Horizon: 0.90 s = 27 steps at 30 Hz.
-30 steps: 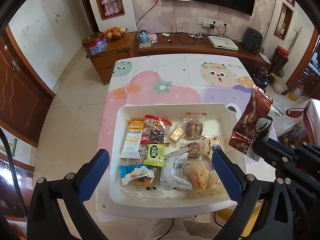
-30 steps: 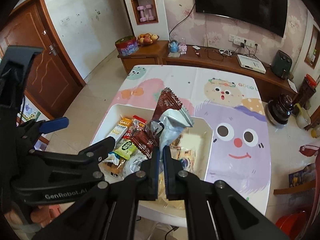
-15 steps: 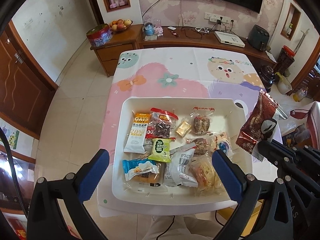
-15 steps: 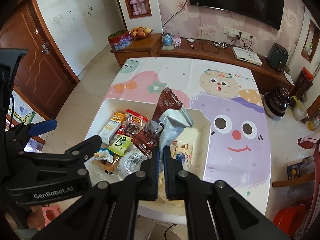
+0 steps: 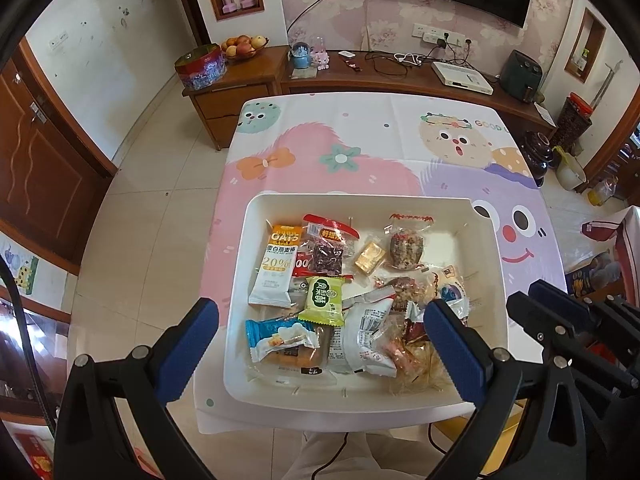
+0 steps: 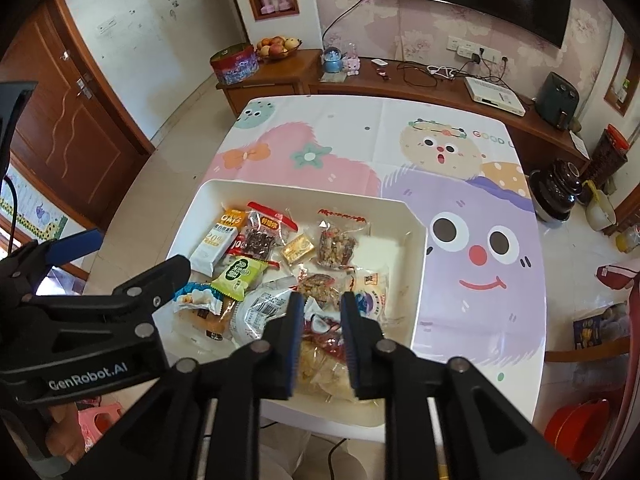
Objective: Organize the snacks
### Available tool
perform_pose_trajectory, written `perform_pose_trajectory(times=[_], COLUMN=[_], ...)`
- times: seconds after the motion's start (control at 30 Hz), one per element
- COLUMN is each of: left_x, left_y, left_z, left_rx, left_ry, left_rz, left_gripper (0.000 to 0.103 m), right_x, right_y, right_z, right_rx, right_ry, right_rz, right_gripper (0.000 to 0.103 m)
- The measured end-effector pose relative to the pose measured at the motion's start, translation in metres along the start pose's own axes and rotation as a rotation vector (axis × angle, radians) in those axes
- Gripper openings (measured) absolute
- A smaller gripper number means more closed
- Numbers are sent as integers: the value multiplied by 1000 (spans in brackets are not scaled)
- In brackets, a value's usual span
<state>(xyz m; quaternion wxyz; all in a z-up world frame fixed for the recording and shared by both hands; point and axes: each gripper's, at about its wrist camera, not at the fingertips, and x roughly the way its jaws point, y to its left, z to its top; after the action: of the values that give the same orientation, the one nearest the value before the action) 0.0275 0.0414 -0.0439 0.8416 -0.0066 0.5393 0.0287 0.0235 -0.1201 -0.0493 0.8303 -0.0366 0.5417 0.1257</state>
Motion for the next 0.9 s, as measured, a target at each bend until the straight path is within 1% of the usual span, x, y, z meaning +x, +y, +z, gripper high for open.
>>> perform_pose_trajectory(times=[0.23,0.33,0.43,0.6,0.73,0.9], left_x=[-4,-12,-22,-41,-49,-59], left_y=[-7,-10,-12,-20,-25,-32], left_z=[-1,1,4,6,4,0], left_rx=[5,8,2,7,9,14], left_ry=[-14,-31,-49,-90,-106,-132], left_rz=[0,-5,-21,-38,-45,-44], left_gripper=[102,102,102,102,102,102], right_x=[-12,-24,-36,-58,-75,-87], right_y=[-9,-12,-16,-19,-22,-28], right_z=[1,2,4,5,3,-3], right_rx=[39,52,66,86,100,122], right_ry=[-45,-87,-108,-148,-176,-197], right_rz=[-31,-47,-45,-50,-55,-73], right_gripper=[21,22,22,27,31,36])
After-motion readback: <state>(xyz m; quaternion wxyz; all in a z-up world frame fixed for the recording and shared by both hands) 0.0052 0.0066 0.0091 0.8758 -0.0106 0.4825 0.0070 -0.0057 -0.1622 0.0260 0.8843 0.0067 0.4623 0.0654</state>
